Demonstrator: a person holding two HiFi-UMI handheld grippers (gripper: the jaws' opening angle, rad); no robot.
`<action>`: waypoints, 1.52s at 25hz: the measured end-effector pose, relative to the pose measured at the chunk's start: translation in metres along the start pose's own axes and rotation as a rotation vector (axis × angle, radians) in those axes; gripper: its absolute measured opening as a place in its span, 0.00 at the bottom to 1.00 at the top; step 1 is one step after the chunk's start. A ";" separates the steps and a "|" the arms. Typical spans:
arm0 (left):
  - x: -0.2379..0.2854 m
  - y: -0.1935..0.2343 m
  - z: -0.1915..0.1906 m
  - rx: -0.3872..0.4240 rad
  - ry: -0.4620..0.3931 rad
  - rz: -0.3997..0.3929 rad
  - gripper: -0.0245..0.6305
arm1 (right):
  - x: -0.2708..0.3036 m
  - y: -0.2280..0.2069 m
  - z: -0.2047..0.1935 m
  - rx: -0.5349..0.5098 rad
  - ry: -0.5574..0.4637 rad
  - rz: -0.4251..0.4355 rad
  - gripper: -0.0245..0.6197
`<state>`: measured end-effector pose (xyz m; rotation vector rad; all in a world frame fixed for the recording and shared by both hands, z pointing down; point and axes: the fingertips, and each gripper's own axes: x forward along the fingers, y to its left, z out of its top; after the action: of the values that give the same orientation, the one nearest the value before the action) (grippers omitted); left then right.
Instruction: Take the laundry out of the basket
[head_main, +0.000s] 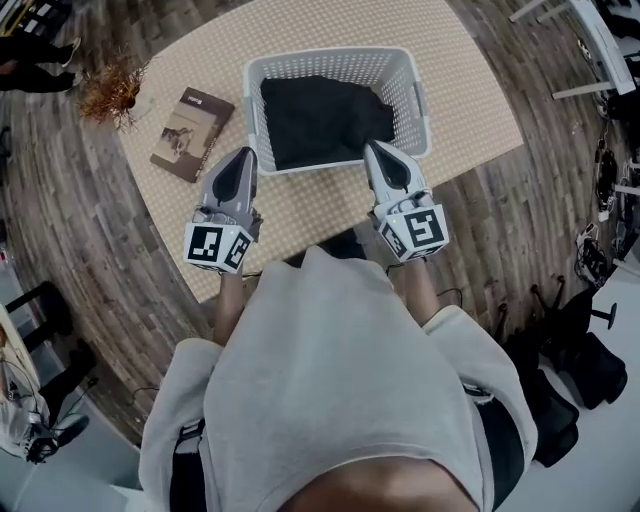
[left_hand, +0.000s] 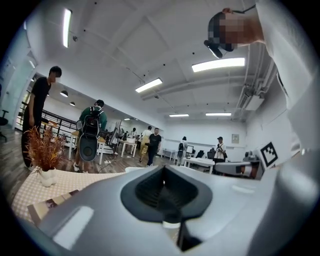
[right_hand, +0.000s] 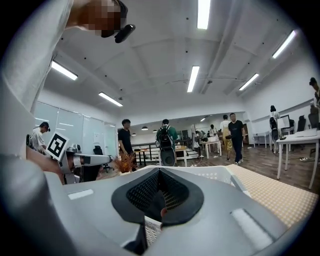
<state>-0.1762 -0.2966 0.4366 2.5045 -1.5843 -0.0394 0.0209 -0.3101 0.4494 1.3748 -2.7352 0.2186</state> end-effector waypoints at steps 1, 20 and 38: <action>0.002 0.003 -0.002 0.000 0.009 0.007 0.05 | 0.002 -0.002 -0.003 0.012 0.003 0.004 0.04; 0.019 0.027 -0.026 -0.051 0.031 0.094 0.05 | 0.056 -0.028 -0.054 -1.052 0.525 0.076 0.16; 0.003 0.040 -0.028 -0.093 0.003 0.153 0.05 | 0.167 -0.044 -0.179 -0.914 1.024 0.562 0.89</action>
<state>-0.2075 -0.3123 0.4707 2.3069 -1.7257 -0.0875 -0.0433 -0.4396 0.6522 0.1238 -1.8102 -0.2311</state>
